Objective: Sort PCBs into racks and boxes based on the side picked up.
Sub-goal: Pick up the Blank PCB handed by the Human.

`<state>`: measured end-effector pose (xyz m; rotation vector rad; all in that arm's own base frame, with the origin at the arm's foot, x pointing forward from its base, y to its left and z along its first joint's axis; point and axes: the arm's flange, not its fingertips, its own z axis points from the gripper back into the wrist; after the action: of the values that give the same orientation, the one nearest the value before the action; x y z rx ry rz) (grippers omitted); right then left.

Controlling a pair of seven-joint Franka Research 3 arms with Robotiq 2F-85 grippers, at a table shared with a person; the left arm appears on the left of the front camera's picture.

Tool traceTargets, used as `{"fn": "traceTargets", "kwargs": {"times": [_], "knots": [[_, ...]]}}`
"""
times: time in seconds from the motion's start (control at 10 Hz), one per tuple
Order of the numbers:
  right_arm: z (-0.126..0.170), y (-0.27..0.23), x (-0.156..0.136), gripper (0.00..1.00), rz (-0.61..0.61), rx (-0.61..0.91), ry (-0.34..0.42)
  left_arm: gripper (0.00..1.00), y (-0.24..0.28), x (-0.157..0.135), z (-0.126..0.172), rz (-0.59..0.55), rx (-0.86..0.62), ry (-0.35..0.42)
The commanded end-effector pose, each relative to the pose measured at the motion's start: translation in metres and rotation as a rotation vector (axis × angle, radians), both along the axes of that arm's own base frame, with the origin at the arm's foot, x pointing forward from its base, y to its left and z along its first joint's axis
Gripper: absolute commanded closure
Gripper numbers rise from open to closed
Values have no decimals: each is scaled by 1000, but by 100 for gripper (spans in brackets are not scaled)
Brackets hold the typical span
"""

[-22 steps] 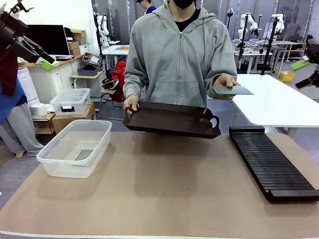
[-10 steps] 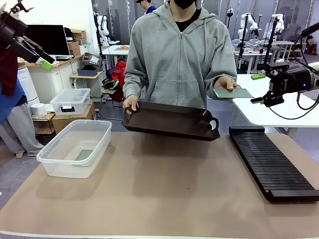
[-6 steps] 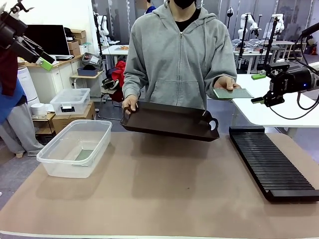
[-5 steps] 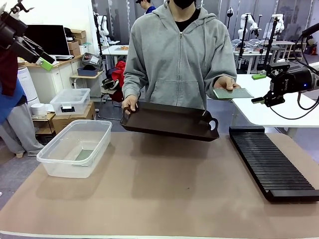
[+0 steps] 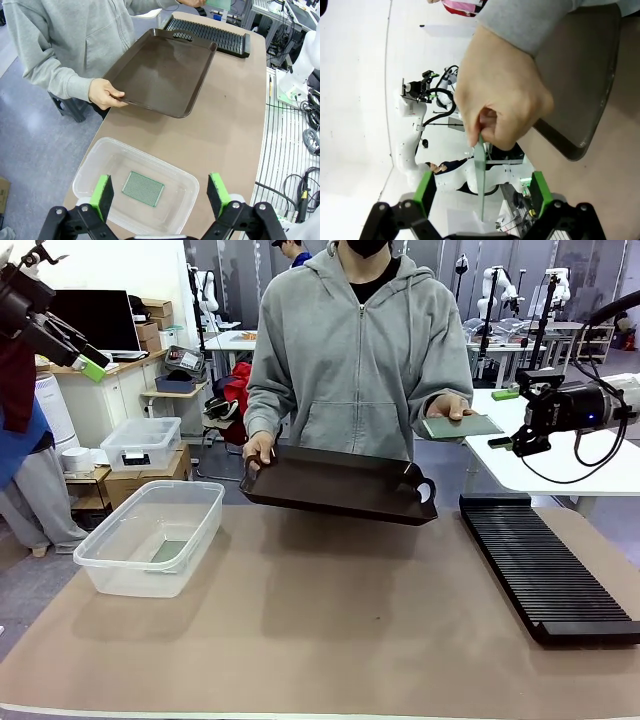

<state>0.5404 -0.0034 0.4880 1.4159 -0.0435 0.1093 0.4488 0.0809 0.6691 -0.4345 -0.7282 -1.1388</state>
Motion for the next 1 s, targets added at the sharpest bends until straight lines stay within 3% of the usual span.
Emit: {"fn": "traceTargets", "kwargs": {"times": [0.0,0.3,0.4,0.5,0.6,0.7,0.9], "knots": [[4,3,8,0,30,64,-17,0,0,0,-1,1,3,2],[2,13,11,0,94,63,-6,0,0,0,-1,1,3,2],[1,15,12,26,125,61,-57,0,0,0,-1,1,3,2],[2,14,16,59,147,68,-44,0,0,0,-1,1,3,2],[0,15,19,84,142,73,-46,0,0,0,-1,1,3,2],[0,14,19,100,144,70,-43,0,0,0,-1,1,3,2],[-1,15,22,100,158,67,-35,0,0,0,-1,1,3,2]]}}
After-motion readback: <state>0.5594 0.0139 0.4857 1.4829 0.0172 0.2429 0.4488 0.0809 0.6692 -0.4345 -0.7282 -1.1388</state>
